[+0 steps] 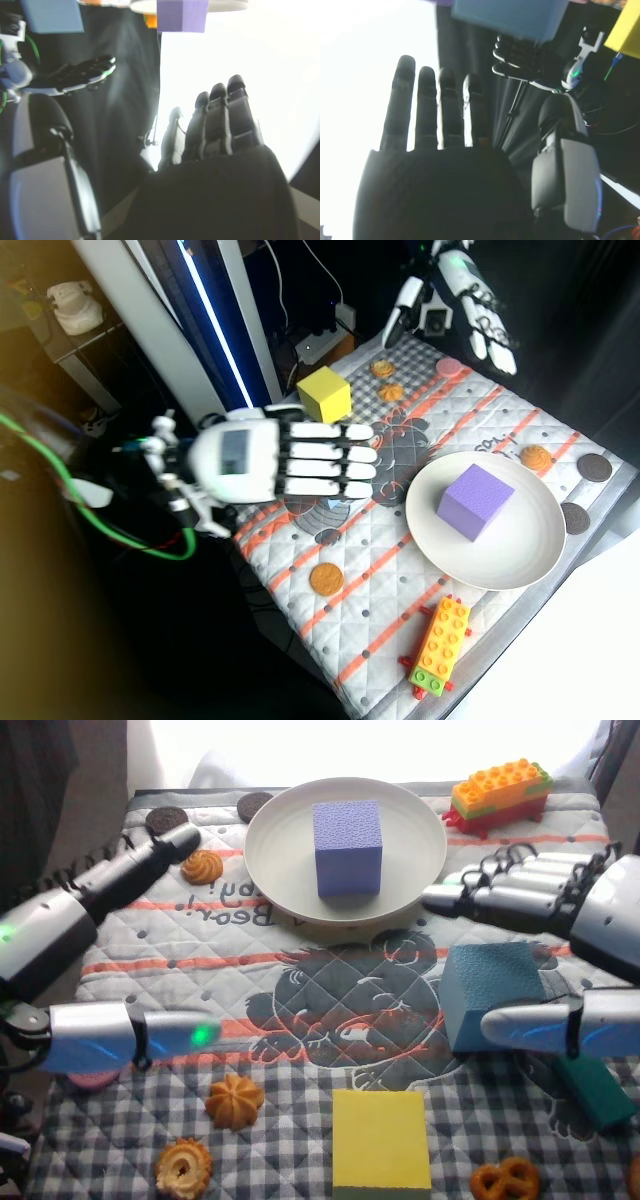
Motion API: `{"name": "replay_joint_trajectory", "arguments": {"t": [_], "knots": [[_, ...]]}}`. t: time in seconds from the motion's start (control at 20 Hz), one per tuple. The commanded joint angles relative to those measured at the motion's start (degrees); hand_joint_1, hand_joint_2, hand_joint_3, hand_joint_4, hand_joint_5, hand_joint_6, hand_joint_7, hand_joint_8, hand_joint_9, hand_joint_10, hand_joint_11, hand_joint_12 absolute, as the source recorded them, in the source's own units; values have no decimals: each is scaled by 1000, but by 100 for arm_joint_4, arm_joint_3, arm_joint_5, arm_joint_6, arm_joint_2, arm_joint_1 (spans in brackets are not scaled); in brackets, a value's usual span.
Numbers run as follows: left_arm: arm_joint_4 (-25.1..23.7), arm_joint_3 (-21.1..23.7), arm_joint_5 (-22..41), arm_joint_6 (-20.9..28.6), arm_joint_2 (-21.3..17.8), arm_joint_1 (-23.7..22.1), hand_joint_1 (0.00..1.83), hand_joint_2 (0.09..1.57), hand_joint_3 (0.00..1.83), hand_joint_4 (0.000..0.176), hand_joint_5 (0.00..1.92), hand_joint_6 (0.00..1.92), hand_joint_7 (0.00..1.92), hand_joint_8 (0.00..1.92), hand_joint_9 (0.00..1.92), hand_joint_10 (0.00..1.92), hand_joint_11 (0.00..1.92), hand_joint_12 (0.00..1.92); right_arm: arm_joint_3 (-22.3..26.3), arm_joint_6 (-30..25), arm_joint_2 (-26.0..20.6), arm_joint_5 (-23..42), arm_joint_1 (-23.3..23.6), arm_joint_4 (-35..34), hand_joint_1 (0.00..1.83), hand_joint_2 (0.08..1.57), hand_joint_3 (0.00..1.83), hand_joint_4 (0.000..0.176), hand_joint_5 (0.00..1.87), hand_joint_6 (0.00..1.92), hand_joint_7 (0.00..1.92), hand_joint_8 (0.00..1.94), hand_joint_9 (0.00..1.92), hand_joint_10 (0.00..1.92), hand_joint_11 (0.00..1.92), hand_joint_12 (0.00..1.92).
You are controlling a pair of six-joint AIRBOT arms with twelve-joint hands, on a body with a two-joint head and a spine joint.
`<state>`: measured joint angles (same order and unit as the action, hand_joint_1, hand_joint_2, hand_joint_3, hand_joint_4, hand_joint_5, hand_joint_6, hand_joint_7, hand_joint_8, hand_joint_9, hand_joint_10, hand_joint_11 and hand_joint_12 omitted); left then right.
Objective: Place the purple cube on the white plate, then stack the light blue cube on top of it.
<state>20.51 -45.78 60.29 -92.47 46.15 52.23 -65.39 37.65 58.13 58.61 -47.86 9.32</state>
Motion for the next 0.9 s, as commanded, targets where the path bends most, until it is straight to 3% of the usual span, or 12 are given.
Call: {"name": "replay_joint_trajectory", "arguments": {"t": [0.0,0.05,0.1,0.15,0.2,0.35,0.45,0.5,0.55,0.65,0.7,0.85], "knots": [[-124,-21,736,43,-23,-46,777,830,10,176,0,0,0,0,0,0,0,0,-48,-43,-21,525,74,-123,153,1127,0,78,217,3,312,1,346,1,101,846],[-119,-27,730,43,-18,-46,776,829,8,176,0,0,0,0,0,0,0,0,-72,-56,-10,415,74,-98,152,1145,0,82,212,2,288,6,333,5,20,1031],[-120,-27,732,43,-18,-47,763,842,12,176,0,0,0,0,0,0,0,0,-98,-75,-1,305,74,-72,175,1168,4,97,214,2,263,5,300,5,3,1004],[-121,-26,745,43,-15,-50,738,850,13,176,0,0,0,0,0,0,0,0,-140,-90,22,166,75,-45,150,1179,4,95,206,0,255,2,288,2,0,965],[-121,-26,768,43,-6,-55,712,848,9,176,0,0,0,0,0,0,0,0,-186,-90,52,12,97,-9,142,1222,10,72,200,1,260,3,306,4,0,902],[-122,-30,806,43,18,-68,733,847,7,176,0,0,0,0,0,0,0,0,-279,-92,122,-237,147,25,158,1252,3,73,198,1,249,2,285,4,12,827],[-122,-33,803,43,29,-80,728,856,9,176,0,0,0,0,0,0,0,0,-300,-94,154,-268,158,22,200,1289,3,99,189,0,317,6,346,10,58,854],[-122,-40,786,43,32,-86,759,855,6,176,0,0,0,0,0,0,0,0,-299,-95,165,-267,160,23,264,1314,1,43,361,12,701,51,743,111,284,1151],[-123,-57,764,43,37,-98,759,855,6,176,0,0,0,0,0,0,0,0,-295,-96,176,-264,161,41,264,1314,1,43,361,12,701,51,743,111,284,1151],[-136,-100,740,43,73,-152,750,847,1,176,0,0,0,0,0,0,0,0,-286,-114,180,-262,161,67,463,1275,1,2,567,15,1091,284,950,982,686,1549],[-152,-113,740,43,93,-178,745,854,4,176,0,0,0,0,0,0,0,0,-288,-142,180,-262,161,72,661,1282,0,0,639,4,939,838,915,1450,813,1754],[-165,-113,755,43,101,-195,755,870,9,176,0,0,0,0,0,0,0,0,-316,-274,179,-262,160,72,808,1254,0,0,647,2,895,894,883,1437,788,1776]]}}
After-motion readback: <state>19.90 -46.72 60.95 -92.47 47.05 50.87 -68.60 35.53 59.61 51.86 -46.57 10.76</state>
